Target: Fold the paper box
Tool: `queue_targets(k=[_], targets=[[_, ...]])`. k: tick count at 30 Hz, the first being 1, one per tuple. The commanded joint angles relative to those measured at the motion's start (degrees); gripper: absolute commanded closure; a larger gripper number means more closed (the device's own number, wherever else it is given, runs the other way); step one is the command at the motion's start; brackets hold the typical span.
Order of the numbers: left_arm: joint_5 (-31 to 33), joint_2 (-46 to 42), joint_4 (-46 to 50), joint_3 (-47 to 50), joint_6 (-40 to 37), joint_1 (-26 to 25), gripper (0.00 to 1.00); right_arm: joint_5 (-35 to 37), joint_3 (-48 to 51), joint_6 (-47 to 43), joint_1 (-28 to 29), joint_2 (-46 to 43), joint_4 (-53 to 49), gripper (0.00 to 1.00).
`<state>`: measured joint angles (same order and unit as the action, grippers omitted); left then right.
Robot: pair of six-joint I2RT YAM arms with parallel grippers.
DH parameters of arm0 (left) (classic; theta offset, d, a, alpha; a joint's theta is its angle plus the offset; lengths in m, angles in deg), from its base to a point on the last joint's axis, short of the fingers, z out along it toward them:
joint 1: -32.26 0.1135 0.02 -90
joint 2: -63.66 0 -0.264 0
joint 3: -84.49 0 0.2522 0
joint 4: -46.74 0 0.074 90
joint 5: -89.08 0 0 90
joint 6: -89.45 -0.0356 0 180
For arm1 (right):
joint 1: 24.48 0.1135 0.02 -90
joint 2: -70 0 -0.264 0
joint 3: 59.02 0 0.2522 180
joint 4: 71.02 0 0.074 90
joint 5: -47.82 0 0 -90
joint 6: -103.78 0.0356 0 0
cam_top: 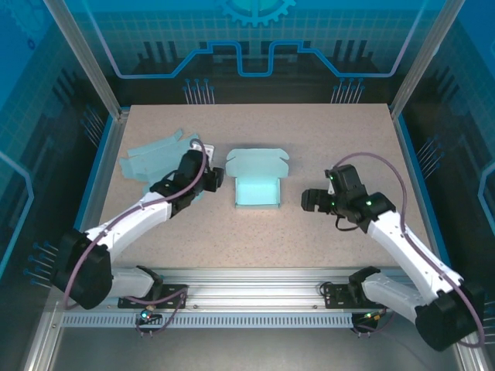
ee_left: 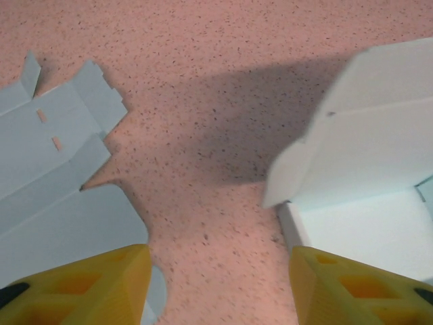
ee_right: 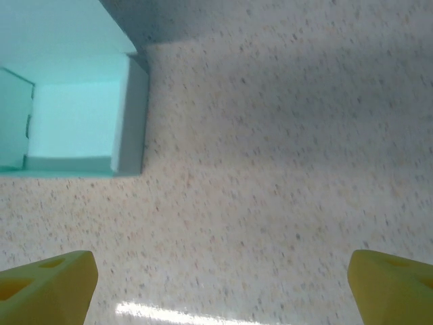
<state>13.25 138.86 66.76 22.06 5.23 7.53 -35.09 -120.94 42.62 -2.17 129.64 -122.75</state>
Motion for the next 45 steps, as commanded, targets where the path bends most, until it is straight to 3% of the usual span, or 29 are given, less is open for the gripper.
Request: queue_targets(k=[1,5,15,26,32,36,45], targets=[[-16.8,1.2,-10.8,1.3,-7.2,3.6,0.4,0.3,-5.9,-4.2,1.0,5.2,5.4,0.05],[-22.6,6.0,-14.6,0.3,-7.3,6.7,0.39,-1.3,-12.2,-7.9,1.2,12.7,7.8,0.07],[-26.0,13.2,-14.8,-2.9,-6.8,8.2,0.39,-9.1,-22.3,-15.4,0.5,28.5,11.9,0.12],[-26.9,17.9,-16.2,-5.6,-4.9,8.2,0.44,-11.0,-23.6,-14.5,0.5,36.3,15.4,0.19],[-27.1,19.1,-17.1,-5.8,-3.3,8.1,0.52,-11.5,-24.4,-14.2,0.5,38.5,16.6,0.25],[-27.8,19.2,-16.8,-6.0,-2.5,8.0,0.61,-12.1,-24.1,-13.7,0.8,38.8,17.7,0.32],[-27.2,18.9,-16.4,-6.1,-0.8,6.2,0.74,-9.5,-22.7,-13.1,3.0,37.4,17.8,0.66]])
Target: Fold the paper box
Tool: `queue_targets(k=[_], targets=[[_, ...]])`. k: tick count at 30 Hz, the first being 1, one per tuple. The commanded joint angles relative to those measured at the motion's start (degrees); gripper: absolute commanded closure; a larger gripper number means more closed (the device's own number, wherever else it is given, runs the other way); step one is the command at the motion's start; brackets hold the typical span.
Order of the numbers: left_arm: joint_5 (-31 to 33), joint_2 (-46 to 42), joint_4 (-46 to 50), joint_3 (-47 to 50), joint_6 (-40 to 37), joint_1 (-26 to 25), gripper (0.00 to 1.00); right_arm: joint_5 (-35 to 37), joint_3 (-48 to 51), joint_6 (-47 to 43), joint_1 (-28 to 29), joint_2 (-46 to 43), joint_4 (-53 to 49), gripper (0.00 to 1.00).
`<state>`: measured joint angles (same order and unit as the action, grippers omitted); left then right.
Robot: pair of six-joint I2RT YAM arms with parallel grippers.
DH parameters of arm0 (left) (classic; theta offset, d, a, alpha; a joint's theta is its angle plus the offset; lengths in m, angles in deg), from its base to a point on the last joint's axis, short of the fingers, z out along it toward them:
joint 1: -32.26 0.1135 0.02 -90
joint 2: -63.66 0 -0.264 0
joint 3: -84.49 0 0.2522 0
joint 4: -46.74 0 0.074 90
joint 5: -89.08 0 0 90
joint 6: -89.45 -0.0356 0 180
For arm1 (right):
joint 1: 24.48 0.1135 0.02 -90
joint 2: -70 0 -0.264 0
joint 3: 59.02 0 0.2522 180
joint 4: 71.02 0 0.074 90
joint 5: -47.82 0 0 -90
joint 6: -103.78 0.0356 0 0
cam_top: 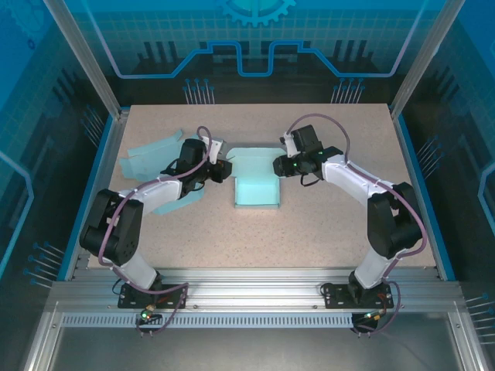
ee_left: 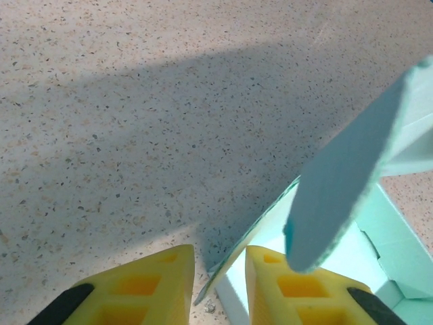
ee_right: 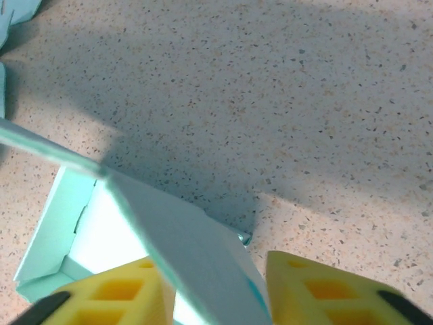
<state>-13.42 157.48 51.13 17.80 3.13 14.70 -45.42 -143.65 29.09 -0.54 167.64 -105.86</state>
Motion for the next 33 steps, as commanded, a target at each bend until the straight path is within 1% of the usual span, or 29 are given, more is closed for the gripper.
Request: queue_targets(k=[1,3,5,9,13,15,19,23,29,33], targets=[[-0.2,0.2,-0.7,-2.0,1.8,-1.4,0.75,1.3,0.0,0.5,1.7,-0.8,0.8,0.7],[0.3,0.1,-0.3,-2.5,3.2,-2.4,0.76,2.8,0.2,1.0,2.3,-1.2,0.5,0.75],[1.9,-0.1,0.0,-2.7,5.0,-3.7,0.78,4.1,0.7,1.7,2.9,-1.6,0.5,0.78],[6.0,-0.3,-1.3,-2.4,11.1,-6.3,0.85,8.6,1.8,3.7,4.7,-2.8,0.7,0.86],[10.7,-0.5,-2.4,-2.6,15.4,-9.7,0.86,13.6,3.0,5.6,6.6,-4.1,0.7,0.95],[13.0,-0.2,-3.3,-2.8,17.5,-11.5,0.86,15.9,3.6,6.3,7.2,-5.0,1.0,0.98],[14.8,0.9,-5.8,-3.6,20.6,-13.8,0.85,18.3,5.7,7.5,7.5,-7.4,2.9,1.0],[16.1,3.0,-7.3,-5.4,22.2,-15.9,0.84,20.1,7.7,7.3,7.5,-9.2,5.8,1.0],[17.5,7.2,-9.1,-7.9,24.5,-17.7,0.81,21.2,7.3,7.5,7.5,-7.5,7.5,1.0],[17.6,9.5,-10.0,-6.8,25.7,-18.8,0.81,20.8,8.8,9.4,7.7,-6.4,9.1,1.0]])
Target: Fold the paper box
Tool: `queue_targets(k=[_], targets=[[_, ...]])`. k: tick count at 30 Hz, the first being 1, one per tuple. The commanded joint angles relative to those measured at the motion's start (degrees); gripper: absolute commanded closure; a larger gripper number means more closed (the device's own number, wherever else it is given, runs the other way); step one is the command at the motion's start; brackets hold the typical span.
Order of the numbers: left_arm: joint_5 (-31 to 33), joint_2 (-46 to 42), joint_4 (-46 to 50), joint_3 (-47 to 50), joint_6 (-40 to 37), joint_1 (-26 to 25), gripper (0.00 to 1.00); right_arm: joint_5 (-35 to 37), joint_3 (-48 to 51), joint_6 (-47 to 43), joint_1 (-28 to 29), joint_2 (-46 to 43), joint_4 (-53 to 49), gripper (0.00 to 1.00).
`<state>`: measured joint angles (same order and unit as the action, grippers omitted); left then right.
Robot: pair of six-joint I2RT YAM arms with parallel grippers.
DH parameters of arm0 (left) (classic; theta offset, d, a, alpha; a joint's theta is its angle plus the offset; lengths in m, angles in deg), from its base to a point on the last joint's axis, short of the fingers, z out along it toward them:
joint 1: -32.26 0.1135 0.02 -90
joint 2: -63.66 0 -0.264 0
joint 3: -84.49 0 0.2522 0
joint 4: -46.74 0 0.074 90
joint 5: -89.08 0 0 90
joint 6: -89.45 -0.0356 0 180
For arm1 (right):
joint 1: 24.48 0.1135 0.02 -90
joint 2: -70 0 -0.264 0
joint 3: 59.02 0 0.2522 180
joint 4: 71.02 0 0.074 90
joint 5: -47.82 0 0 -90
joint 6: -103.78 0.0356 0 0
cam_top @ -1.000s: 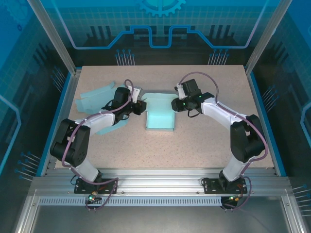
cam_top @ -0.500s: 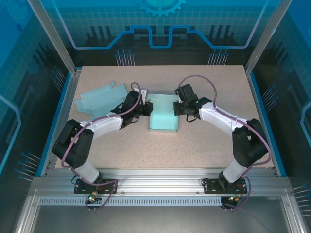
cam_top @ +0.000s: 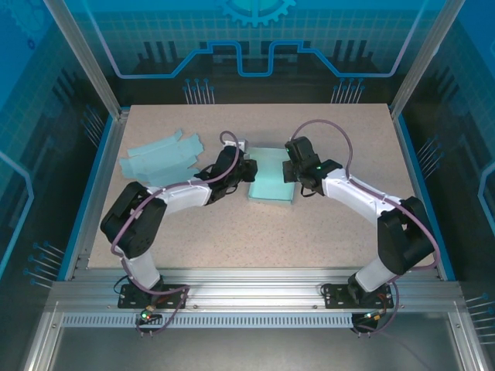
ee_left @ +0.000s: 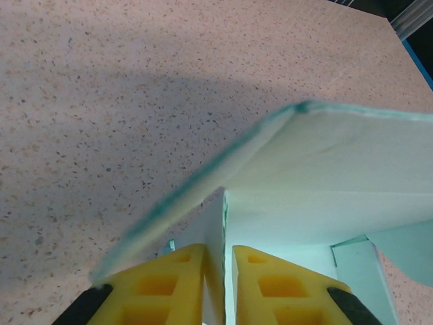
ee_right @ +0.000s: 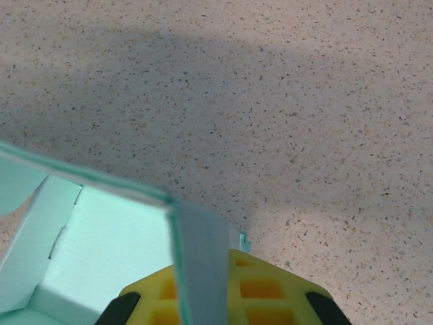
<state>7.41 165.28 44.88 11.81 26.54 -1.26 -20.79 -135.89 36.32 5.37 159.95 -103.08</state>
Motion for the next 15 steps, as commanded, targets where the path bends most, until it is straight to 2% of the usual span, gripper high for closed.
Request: queue_targets(k=[1,4,7,15], targets=[[-3.2,1.8,-4.3,-0.2,2.5,-3.0,0.81,-3.7,1.7,2.8,2.0,1.3,6.8,1.0],[-3.3,1.8,-5.1,1.7,3.0,-3.1,0.81,-3.1,3.8,3.9,2.4,1.2,8.6,0.99],[-2.9,0.6,-5.1,3.1,2.5,-3.1,0.81,-1.8,5.5,4.6,2.8,0.9,9.3,0.92],[-0.4,-4.7,-5.1,6.4,0.5,-3.1,0.81,-0.8,7.9,5.5,3.3,-2.5,9.6,0.87]])
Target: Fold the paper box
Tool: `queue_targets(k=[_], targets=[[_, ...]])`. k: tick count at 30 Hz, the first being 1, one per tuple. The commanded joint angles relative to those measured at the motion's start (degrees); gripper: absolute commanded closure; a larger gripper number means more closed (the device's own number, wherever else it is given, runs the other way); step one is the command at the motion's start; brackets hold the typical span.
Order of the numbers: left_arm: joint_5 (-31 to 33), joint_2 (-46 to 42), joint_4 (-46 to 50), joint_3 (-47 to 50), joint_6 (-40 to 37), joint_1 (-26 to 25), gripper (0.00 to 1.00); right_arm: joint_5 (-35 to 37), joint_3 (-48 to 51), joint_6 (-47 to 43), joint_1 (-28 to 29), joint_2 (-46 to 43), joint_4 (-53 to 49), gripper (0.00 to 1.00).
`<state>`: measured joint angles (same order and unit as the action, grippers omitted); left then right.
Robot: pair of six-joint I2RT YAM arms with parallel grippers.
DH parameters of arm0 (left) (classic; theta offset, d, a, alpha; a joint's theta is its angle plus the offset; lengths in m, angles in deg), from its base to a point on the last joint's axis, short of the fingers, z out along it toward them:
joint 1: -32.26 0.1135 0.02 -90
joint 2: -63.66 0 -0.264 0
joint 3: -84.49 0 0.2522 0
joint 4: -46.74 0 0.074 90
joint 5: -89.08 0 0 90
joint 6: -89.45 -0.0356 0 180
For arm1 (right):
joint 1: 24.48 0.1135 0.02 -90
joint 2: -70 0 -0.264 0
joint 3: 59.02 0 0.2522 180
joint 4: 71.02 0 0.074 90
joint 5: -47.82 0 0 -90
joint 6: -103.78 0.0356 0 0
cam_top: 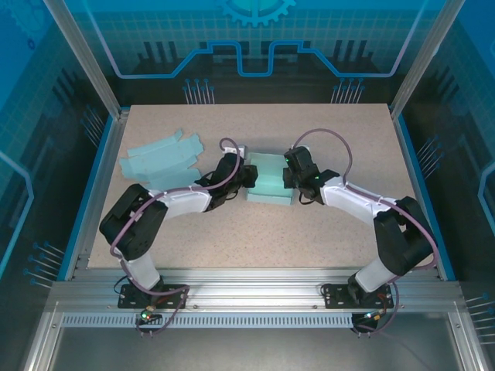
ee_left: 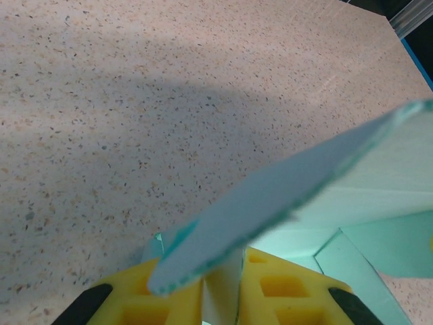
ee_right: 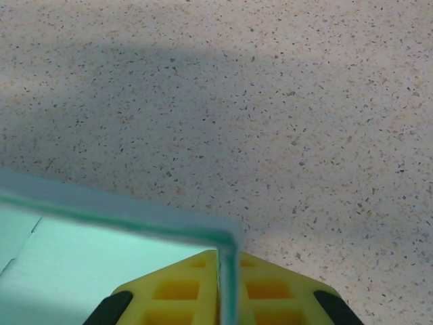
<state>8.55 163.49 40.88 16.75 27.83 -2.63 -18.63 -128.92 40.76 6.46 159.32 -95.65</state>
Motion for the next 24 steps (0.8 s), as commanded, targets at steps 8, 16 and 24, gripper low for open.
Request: queue_targets(k=[8,16,24], targets=[[0.5,-4.9,-4.5,6.6,-0.6,-2.5,0.81,-2.1,5.4,4.4,4.3,-4.9,5.0,0.84],[4.4,-5.9,-7.8,10.8,0.5,-4.4,0.81,0.1,7.8,9.0,7.6,-4.3,6.4,0.82],[7.2,-6.0,-9.4,13.9,0.6,-5.5,0.81,1.9,10.1,11.4,8.9,-3.8,7.7,0.83]])
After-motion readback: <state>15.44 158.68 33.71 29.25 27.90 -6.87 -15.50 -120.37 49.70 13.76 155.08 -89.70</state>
